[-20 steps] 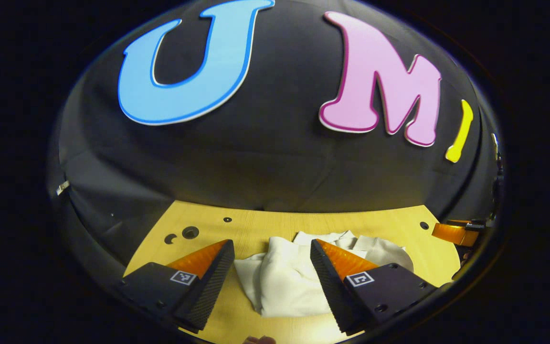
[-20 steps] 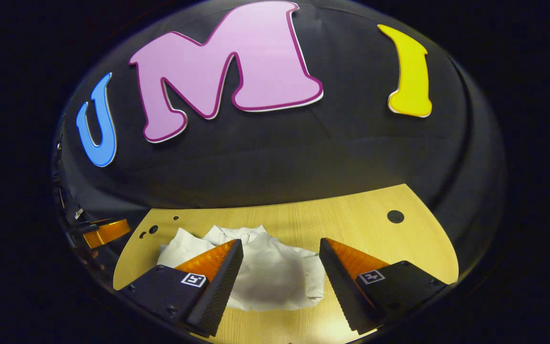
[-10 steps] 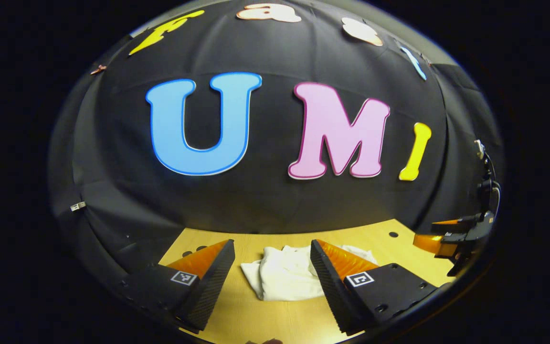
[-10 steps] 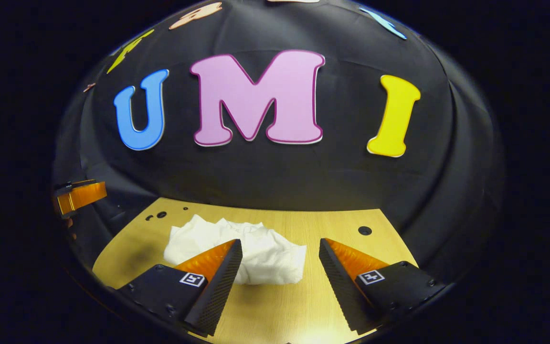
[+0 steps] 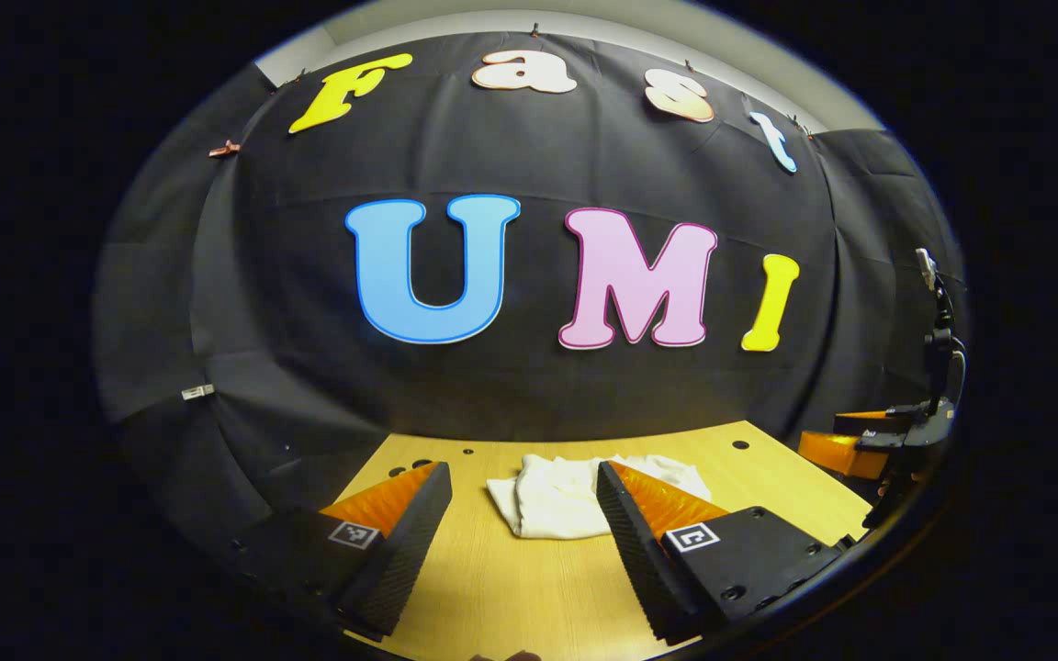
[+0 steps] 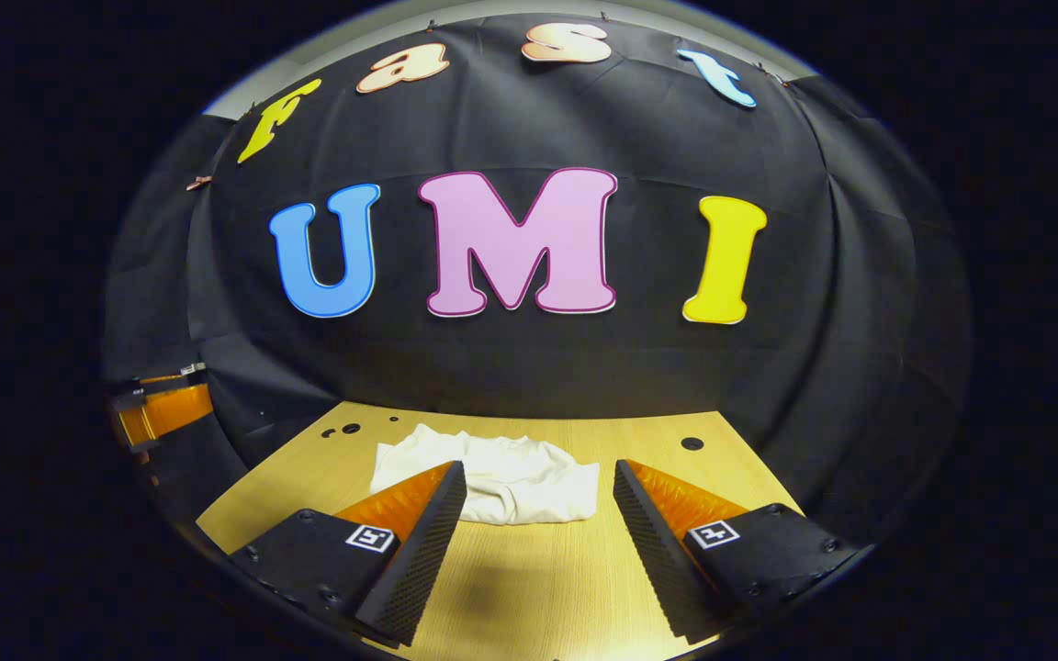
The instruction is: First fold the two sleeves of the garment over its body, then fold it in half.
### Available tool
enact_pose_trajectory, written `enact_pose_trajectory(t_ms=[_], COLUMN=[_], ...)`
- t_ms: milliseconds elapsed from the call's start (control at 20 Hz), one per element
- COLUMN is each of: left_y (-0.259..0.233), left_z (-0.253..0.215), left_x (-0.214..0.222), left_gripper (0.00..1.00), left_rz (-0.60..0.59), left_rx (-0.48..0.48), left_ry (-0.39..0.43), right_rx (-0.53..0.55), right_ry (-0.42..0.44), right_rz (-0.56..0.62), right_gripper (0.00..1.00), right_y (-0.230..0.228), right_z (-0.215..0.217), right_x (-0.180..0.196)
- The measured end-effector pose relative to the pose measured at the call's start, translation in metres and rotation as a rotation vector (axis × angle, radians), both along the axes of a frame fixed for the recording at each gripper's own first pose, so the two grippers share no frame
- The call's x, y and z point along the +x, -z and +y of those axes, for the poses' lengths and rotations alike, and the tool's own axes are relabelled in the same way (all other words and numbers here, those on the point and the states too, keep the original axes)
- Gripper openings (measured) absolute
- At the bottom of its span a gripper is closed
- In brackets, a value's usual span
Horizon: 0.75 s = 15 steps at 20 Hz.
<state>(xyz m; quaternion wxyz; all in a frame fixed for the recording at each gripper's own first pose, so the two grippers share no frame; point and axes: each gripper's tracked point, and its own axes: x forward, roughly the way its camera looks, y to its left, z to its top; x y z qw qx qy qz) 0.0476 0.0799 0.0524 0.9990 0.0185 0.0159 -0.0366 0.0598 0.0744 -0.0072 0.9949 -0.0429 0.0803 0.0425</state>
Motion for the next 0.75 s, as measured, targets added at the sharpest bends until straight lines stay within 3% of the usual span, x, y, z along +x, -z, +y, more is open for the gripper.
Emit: enact_pose_trajectory(t_ms=[300,750], left_y=[0.027,0.051], left_z=[0.006,0.005], left_x=[-0.041,-0.040], left_gripper=[0.97,0.97], left_rz=[0.014,0.071], left_rx=[-0.033,-0.053], left_ry=[0.001,0.037], right_rx=[0.030,0.030], right_ry=[0.016,0.029], right_rz=[0.027,0.079], right_gripper=[0.99,0.99], right_y=[0.023,0.042], right_z=[0.006,0.014], right_x=[-0.041,-0.052])
